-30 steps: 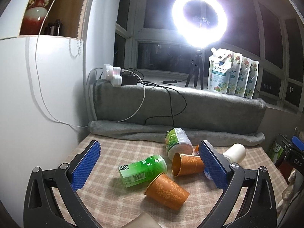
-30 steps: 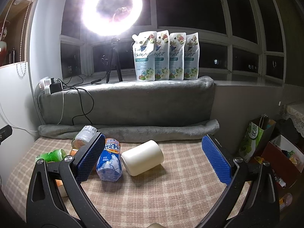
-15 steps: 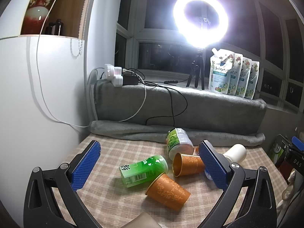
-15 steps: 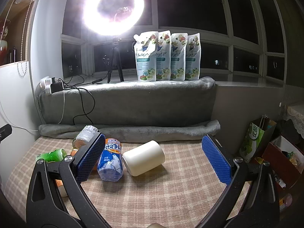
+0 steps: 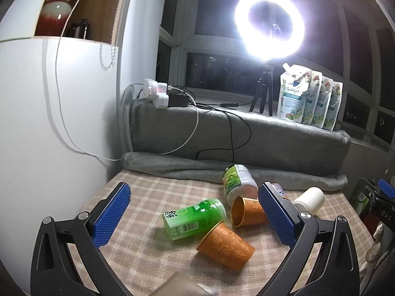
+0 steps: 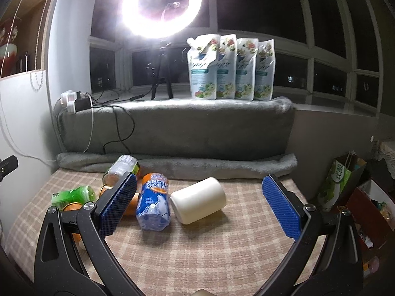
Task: Flip cup upright
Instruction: 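Move the right tool toward the lying orange patterned cup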
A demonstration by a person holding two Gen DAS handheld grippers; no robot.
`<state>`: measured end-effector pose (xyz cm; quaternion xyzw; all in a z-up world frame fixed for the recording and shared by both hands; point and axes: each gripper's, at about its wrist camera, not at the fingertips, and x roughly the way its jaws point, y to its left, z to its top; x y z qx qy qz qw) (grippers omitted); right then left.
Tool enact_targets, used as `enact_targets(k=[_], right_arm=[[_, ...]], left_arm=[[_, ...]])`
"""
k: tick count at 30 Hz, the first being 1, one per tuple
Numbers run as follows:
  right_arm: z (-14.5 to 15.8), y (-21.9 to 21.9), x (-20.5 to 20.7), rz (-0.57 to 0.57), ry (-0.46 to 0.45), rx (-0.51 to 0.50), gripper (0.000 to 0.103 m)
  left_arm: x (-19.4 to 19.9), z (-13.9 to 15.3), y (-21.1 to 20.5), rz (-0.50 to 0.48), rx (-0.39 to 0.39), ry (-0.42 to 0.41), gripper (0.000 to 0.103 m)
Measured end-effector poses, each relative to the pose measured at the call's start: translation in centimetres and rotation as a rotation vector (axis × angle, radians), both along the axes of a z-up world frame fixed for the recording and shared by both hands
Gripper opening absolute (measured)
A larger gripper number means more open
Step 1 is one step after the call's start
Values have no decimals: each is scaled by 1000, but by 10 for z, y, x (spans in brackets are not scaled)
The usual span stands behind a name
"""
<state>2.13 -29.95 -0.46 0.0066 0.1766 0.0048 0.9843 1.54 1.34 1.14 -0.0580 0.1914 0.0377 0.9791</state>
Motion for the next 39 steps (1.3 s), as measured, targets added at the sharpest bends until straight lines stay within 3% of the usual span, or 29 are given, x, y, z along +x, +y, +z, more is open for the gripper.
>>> enact_targets(k=[12,22,39], right_arm=[[-9,10,14,87,62,-1,103],[-22,40,32,255,147,-19,103],[-78,141,92,747,506,-54,103]], left_arm=[[-1,-21,27,49,-46,93,102],[-3,-41,44,67,-95,169,102],[-16,-65,68,117,-147,239,102]])
